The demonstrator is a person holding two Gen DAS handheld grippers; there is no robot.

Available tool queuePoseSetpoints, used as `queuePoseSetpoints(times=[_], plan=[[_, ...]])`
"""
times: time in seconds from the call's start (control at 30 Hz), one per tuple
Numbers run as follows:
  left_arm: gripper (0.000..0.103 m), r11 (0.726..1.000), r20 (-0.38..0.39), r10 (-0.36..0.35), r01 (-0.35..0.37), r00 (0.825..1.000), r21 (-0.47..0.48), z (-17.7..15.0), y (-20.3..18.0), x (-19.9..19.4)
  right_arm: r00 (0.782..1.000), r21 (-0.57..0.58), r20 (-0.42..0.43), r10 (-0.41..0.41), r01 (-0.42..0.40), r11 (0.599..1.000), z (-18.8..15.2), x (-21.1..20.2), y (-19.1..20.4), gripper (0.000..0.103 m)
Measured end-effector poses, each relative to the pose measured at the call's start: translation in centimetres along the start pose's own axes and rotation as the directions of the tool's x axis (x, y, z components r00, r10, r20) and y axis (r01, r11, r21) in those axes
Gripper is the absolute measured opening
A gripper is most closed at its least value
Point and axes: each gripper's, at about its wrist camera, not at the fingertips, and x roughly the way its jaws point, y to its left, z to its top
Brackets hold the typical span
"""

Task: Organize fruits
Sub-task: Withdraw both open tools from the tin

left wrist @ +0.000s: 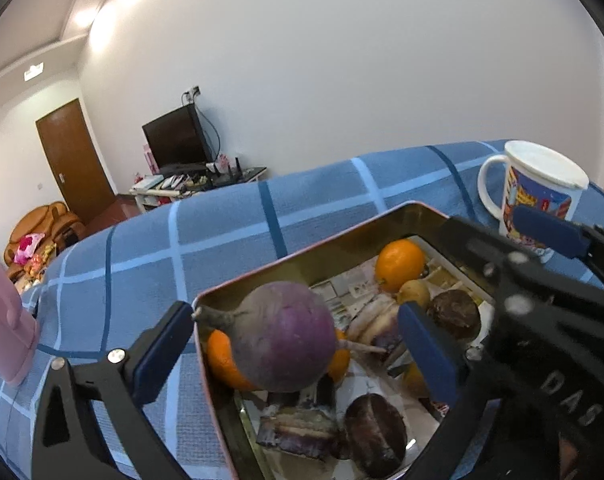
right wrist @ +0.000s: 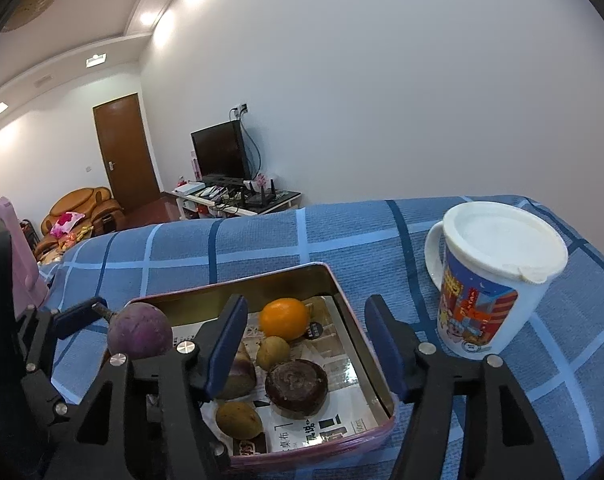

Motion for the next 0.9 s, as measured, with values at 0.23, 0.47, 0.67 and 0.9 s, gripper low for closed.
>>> queuePoseSetpoints(times=[0.23,0.47,0.67,0.9], plan=[[0.103,0.998,0.048,-0.008,0.011,0.999,-0.058,-0.1,1.4,-1.0,1.0,0.037,0.022,-0.005,0.004,0.999,-0.1,-0.6,-0.7,0.073],[0.103,0.995,0.022,0.015,-0.013,1.0,-0.103,-0.5,2.5,-1.1,1.0,0.003,0.023,-0.006,0.006,1.0,0.0,-0.6,-0.1,0.074],[0.103,0.994,0.034,0.046,-0.043,0.998,-0.097,-0.9,2.3,-1.3,0.999,-0.035,0.044,-0.006,0.007,0.999,-0.1,-0.9,0.7,0.074],[0.103,0.995,0.051,0.06,-0.055,0.997,-0.085,-1.0,2.2,-1.9,0.996,-0.051,0.085,-0.028,0.032,0.998,-0.3,-1.9,1.1,0.081]])
